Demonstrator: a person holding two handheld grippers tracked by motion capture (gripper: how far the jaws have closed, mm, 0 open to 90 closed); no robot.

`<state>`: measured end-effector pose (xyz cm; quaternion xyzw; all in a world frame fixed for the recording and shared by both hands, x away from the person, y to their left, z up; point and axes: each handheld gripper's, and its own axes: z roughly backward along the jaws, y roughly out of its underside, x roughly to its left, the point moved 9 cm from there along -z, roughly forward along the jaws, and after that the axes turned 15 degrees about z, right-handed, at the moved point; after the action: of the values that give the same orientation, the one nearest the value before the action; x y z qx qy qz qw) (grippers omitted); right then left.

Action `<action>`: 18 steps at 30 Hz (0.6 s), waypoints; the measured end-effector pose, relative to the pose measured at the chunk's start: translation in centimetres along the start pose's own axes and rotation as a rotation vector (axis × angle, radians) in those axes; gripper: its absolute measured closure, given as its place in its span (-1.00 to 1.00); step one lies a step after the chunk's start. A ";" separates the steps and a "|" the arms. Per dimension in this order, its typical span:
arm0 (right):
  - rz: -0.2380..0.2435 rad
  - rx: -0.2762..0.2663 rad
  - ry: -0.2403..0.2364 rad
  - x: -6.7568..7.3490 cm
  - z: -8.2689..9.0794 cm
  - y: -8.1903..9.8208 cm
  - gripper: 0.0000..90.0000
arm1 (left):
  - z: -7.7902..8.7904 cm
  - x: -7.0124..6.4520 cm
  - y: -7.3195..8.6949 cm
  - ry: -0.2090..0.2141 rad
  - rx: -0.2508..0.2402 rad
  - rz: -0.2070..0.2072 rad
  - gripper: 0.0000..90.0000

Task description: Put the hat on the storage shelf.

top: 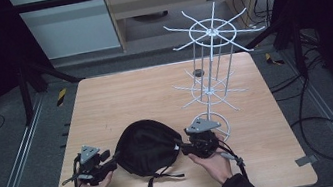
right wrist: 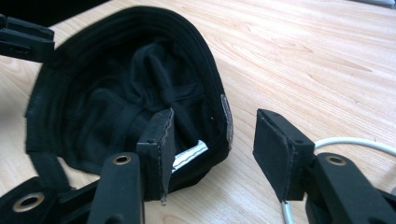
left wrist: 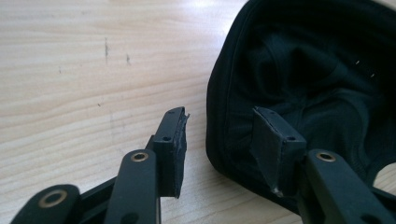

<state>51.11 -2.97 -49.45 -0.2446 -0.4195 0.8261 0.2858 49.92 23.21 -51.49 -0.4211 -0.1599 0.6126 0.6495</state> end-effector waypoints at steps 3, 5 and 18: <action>-0.004 0.012 0.003 -0.1 -0.3 0.2 0.07 | -0.3 0.1 0.4 0.002 0.023 0.008 0.30; 0.002 0.023 0.005 -0.3 -0.8 0.6 0.07 | -0.5 0.3 0.6 -0.008 0.037 0.011 0.37; -0.044 0.082 -0.076 1.0 -2.8 2.2 0.22 | -1.5 0.6 1.5 -0.016 0.107 0.016 0.79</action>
<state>51.55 -1.82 -52.93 -0.1919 -0.4010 0.8448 0.2978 50.09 23.13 -53.70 -0.3820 -0.1287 0.6288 0.6649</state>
